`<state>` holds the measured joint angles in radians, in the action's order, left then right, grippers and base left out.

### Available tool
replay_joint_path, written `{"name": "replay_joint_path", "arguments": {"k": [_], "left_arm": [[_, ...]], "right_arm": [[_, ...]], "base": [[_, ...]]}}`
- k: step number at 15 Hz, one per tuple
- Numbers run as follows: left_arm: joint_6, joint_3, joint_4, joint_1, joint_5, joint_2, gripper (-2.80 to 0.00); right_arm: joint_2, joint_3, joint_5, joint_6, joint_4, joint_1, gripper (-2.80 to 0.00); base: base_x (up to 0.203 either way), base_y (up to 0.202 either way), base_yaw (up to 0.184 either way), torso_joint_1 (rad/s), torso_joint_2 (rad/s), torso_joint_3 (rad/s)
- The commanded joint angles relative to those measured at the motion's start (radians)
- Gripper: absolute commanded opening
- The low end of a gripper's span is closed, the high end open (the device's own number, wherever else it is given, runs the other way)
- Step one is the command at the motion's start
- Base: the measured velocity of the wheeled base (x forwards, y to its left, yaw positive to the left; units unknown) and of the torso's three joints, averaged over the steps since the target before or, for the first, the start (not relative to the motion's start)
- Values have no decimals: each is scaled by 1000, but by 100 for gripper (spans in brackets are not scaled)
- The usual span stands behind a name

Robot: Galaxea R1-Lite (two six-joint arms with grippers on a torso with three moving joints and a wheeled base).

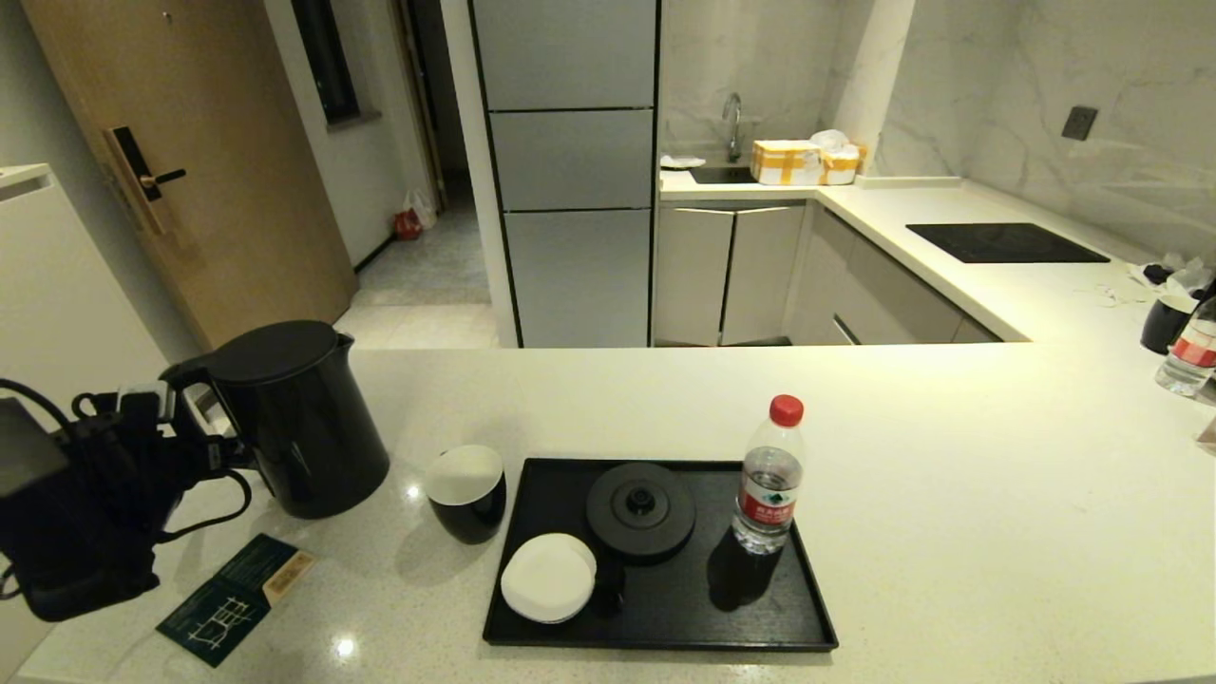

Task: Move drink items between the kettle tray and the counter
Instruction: Return the kettle to its original position

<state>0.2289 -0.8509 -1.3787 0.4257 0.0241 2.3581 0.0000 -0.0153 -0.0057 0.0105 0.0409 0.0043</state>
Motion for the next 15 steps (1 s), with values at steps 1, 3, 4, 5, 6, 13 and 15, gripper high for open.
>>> {"name": "replay_joint_path", "arguments": {"k": [1, 3, 4, 5, 6, 13, 15], "left_arm": [[3, -14, -8, -4, 0, 9, 0], [3, -14, -8, -4, 0, 9, 0], [3, -14, -8, -4, 0, 9, 0], [3, -14, -8, -4, 0, 9, -280], [3, -15, -9, -6, 4, 12, -280], [4, 15, -33, -21, 7, 9, -280], [3, 30, -40, -28, 8, 9, -280]], "right_arm": [[2, 0, 0, 0, 1, 0, -280], [2, 0, 0, 0, 1, 0, -280], [2, 0, 0, 0, 1, 0, -280], [2, 0, 0, 0, 1, 0, -280], [2, 0, 0, 0, 1, 0, -280], [2, 0, 0, 0, 1, 0, -280], [2, 0, 0, 0, 1, 0, -280]], "base": [[0, 0, 0, 0, 0, 0], [0, 0, 0, 0, 0, 0], [0, 0, 0, 0, 0, 0], [0, 0, 0, 0, 0, 0], [0, 0, 0, 0, 0, 0], [0, 0, 0, 0, 0, 0], [0, 0, 0, 0, 0, 0]]}}
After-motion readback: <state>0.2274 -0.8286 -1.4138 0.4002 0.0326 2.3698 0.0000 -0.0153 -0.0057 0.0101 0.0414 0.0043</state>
